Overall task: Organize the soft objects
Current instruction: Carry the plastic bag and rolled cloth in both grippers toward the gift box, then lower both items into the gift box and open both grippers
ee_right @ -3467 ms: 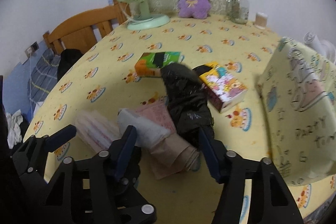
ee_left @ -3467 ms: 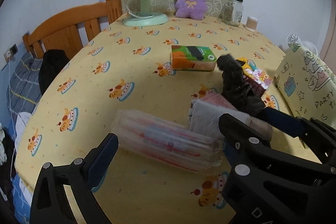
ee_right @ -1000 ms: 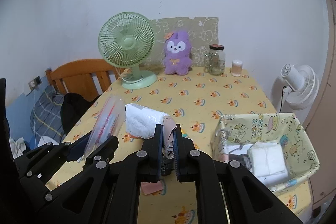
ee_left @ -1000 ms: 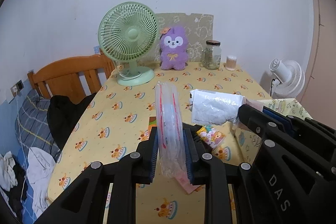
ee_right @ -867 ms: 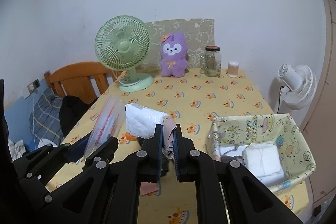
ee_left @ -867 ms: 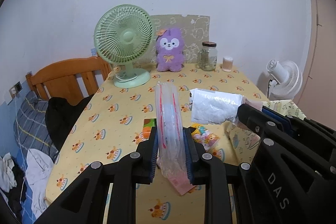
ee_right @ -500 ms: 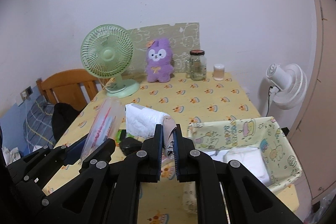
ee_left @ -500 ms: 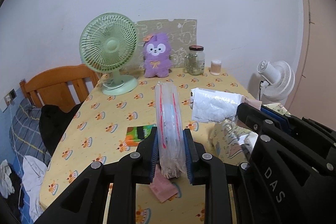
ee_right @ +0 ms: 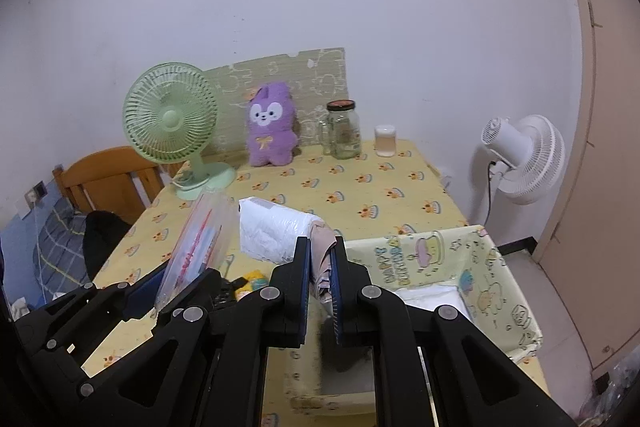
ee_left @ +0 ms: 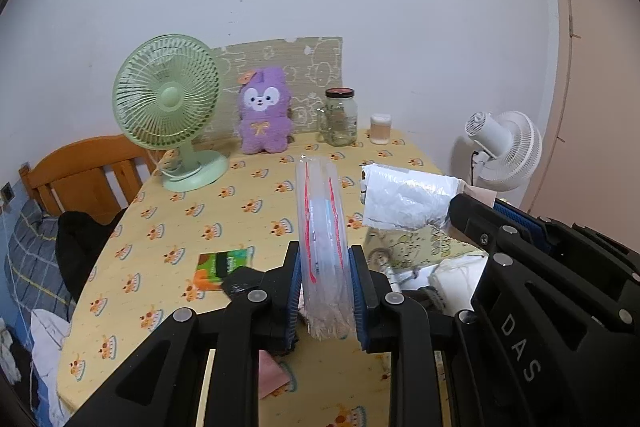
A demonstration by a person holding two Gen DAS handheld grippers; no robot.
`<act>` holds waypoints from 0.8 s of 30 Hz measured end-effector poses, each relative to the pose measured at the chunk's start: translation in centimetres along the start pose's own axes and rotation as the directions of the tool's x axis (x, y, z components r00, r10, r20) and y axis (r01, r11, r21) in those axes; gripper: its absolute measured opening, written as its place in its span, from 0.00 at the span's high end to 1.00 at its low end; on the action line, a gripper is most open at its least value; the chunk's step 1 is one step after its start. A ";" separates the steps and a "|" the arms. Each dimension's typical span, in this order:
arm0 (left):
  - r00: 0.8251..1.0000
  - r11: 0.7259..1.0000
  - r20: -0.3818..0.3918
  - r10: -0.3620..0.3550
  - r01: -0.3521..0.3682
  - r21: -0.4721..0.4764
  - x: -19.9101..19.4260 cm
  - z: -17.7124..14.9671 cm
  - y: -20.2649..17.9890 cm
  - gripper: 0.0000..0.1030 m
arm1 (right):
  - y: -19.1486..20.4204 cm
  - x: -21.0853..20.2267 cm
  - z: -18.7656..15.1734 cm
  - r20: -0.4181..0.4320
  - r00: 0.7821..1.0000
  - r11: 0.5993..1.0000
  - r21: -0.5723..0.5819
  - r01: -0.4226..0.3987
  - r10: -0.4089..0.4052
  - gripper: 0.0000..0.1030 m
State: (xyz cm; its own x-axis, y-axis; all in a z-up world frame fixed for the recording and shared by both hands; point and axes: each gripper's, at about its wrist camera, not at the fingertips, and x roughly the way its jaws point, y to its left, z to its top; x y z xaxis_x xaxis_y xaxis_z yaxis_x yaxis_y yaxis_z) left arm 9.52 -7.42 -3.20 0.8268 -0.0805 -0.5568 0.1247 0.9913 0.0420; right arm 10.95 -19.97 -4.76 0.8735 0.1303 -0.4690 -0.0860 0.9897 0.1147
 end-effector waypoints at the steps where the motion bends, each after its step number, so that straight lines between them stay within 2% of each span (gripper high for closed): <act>1: 1.000 1.000 -0.001 -0.005 0.005 0.003 0.2 0.1 -0.2 0.79 | -0.3 0.0 0.0 0.001 1.000 1.000 0.003 0.004 -0.004 0.88; 13: 0.996 0.995 -0.036 -0.081 0.083 0.056 2.6 0.2 -3.7 0.79 | -4.3 0.8 -0.7 -0.014 0.996 0.995 0.052 0.086 -0.085 0.88; 24: 0.989 0.988 -0.097 -0.115 0.124 0.094 4.8 -0.6 -6.8 0.79 | -7.5 1.7 -1.5 -0.037 0.990 0.985 0.096 0.140 -0.137 0.88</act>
State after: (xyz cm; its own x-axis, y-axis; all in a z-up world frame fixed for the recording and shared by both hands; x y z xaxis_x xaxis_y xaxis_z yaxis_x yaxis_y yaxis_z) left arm 12.34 -14.47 -6.63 0.7498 -0.1834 -0.6358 0.2775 0.9594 0.0506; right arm 12.35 -27.09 -7.78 0.8586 -0.0047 -0.5126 0.0840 0.9877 0.1317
